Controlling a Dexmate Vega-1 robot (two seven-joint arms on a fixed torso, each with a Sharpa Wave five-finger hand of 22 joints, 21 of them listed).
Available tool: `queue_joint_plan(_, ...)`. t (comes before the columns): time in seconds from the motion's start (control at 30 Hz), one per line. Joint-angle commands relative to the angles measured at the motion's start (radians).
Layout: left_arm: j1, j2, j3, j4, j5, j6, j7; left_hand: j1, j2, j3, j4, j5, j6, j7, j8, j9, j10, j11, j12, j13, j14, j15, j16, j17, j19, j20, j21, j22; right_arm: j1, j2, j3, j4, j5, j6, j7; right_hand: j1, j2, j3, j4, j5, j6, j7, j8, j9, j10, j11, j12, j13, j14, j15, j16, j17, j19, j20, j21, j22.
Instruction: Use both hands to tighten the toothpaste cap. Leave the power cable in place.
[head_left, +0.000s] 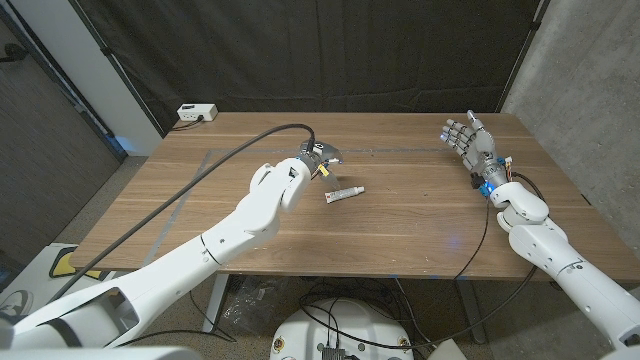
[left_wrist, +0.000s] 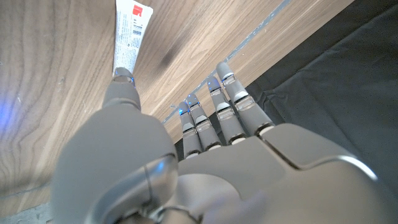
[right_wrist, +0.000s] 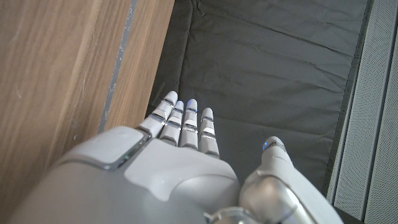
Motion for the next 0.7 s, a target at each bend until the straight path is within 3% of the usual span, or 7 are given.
queue_joint_plan(0.03,-0.032,-0.013,0.027,0.032,-0.017,-0.045,-0.021,0.007,0.008,0.011,0.0,-0.002,0.006,0.001,-0.005,0.005,0.006,-0.003,-0.004,0.005,-0.006,-0.084,-0.003,0.001,-0.006,-0.005,0.002,0.001,-0.039,-0.016,0.021,-0.037,0.001,0.01,-0.02,0.01,0.002,0.005,-0.006,0.006,0.005,-0.002,0.002,0.002,0.006,0.002,-0.003,0.003,0.007,0.0,0.002,0.005,0.011,0.001,-0.003,0.003)
queue_joint_plan(0.2,0.006,-0.03,0.024,0.08,-0.014,-0.014,0.118,0.042,0.028,0.031,-0.006,-0.009,0.038,0.0,0.0,0.005,0.046,-0.007,0.001,0.005,0.052,-0.095,0.007,0.001,0.032,-0.035,0.014,0.001,-0.057,-0.02,0.03,-0.05,0.004,0.012,-0.026,0.01,0.002,0.005,-0.007,0.006,0.005,-0.003,0.002,0.002,0.006,0.001,-0.003,0.003,0.007,0.001,0.001,0.005,0.012,0.001,-0.004,0.003)
queue_joint_plan(0.7,-0.021,-0.03,0.069,0.106,-0.007,-0.032,0.091,0.047,0.026,0.033,-0.005,-0.014,0.037,-0.001,-0.005,0.005,0.039,-0.007,-0.009,0.005,0.041,-0.088,-0.006,0.002,0.021,-0.035,0.009,0.002,-0.07,-0.025,0.037,-0.063,0.008,0.008,-0.024,0.01,0.001,0.005,-0.007,0.006,0.005,-0.003,0.001,0.002,0.007,0.002,-0.003,0.003,0.008,0.0,0.001,0.005,0.014,0.001,-0.006,0.003)
